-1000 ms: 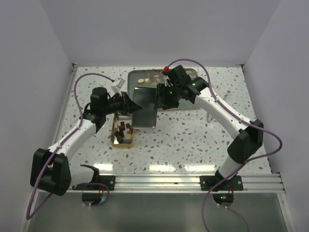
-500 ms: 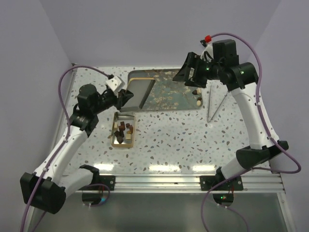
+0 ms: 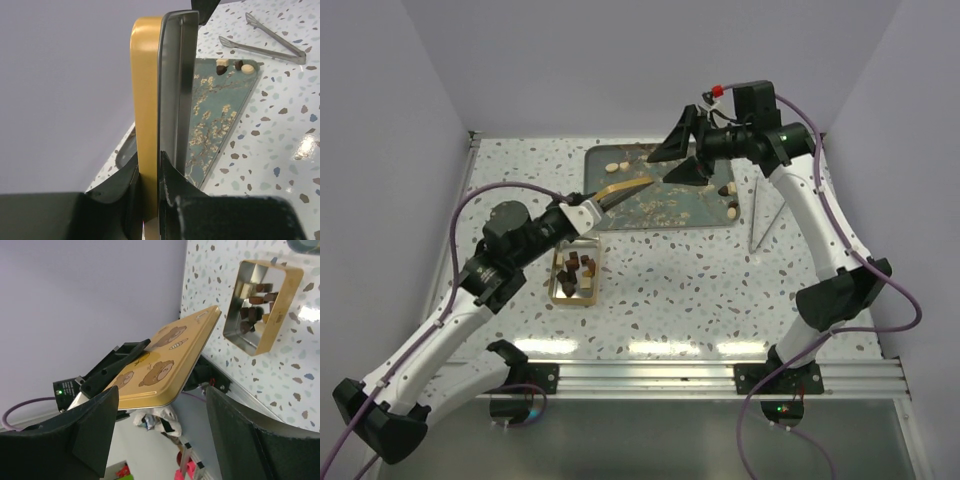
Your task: Pack the chocolate
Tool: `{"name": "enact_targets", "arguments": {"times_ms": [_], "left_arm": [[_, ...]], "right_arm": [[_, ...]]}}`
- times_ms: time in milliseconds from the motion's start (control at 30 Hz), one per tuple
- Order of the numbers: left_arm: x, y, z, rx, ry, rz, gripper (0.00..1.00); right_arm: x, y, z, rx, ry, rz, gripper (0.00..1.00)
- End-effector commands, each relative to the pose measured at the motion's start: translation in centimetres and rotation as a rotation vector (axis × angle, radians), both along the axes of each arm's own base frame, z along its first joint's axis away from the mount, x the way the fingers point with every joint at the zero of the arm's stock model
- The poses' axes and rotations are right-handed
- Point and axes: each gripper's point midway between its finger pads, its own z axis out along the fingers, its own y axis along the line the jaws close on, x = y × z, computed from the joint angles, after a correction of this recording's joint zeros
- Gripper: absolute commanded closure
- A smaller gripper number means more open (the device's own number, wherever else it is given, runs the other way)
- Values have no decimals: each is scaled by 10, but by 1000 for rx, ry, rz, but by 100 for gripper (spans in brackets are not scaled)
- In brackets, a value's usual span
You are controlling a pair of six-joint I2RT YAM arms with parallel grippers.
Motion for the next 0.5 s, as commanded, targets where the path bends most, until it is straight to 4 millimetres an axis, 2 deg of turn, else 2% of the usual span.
{"name": "enact_targets", "arguments": {"times_ms": [0, 33, 200, 267, 400, 467], "left_arm": [[8, 9, 7, 63, -109, 87, 100], [6, 4, 11, 52, -134, 78, 100], [1, -10, 6, 66, -158, 70, 100], [3, -10, 5, 75, -177, 104, 100], [-2, -26, 5, 72, -192, 86, 100], [-3, -33, 4, 77, -199, 84, 100]], "right_arm": [[-18, 1, 17, 73, 34, 50, 27], [-20, 0, 12, 61, 42, 52, 27], [-29, -1, -4, 48, 81, 48, 27], [-32, 3, -6, 53, 79, 50, 27], [-39, 13, -19, 42, 102, 64, 27], [-41, 21, -18, 61, 98, 71, 27]]}}
